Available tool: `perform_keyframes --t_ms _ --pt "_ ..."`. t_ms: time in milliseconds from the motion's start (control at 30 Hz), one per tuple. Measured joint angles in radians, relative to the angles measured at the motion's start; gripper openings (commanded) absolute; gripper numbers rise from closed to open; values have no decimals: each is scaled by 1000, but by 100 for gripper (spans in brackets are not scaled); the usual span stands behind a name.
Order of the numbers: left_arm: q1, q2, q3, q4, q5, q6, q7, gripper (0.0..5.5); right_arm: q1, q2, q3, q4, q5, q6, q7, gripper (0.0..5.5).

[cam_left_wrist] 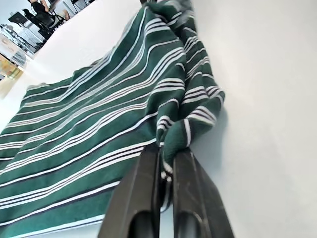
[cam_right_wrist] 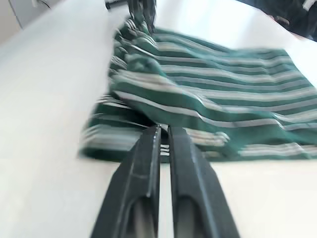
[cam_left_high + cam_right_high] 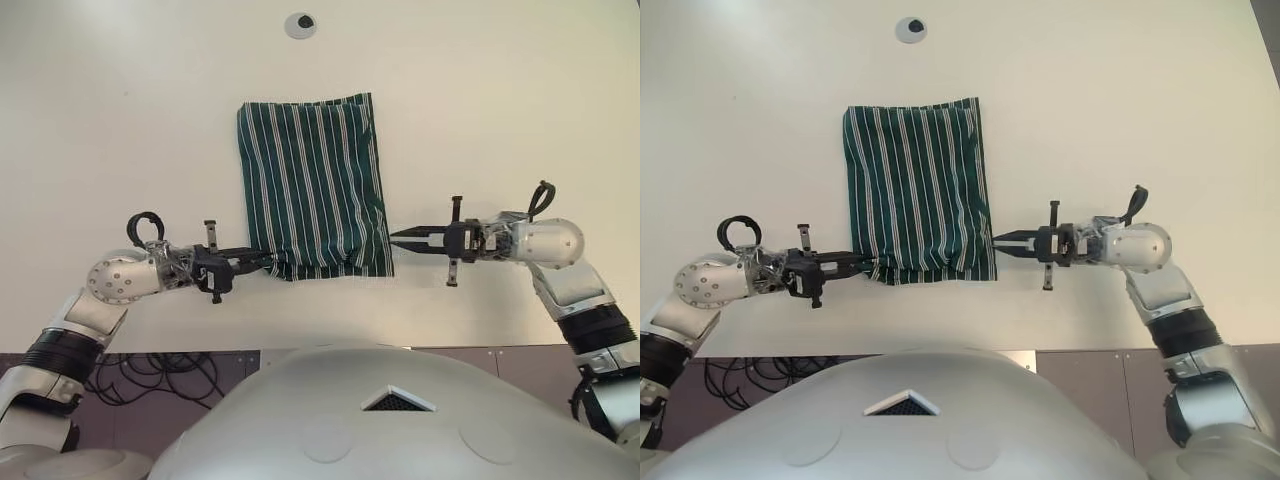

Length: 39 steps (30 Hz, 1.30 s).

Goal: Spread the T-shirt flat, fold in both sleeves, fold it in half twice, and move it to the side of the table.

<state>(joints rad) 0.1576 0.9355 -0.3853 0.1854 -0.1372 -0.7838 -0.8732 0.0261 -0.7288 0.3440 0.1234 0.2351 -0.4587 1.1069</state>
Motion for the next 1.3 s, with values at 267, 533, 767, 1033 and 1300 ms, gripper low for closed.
perform_keyframes --t_ms 267,533,767,1033,1300 --pt "13 -7 37 -32 -23 49 -62 5 6 3 -68 40 -75 -89 2 224" --pt "35 -21 62 -57 -71 101 -115 5 -40 4 -57 208 -426 -599 -208 260" --pt "42 -35 90 -75 -82 126 -142 5 -71 16 21 263 -501 -726 -326 260" --pt "48 -51 106 -76 -77 127 -159 5 -146 60 66 310 -654 -755 -491 260" --pt "51 -71 115 -77 -64 127 -163 5 -169 93 135 318 -667 -748 -549 260"
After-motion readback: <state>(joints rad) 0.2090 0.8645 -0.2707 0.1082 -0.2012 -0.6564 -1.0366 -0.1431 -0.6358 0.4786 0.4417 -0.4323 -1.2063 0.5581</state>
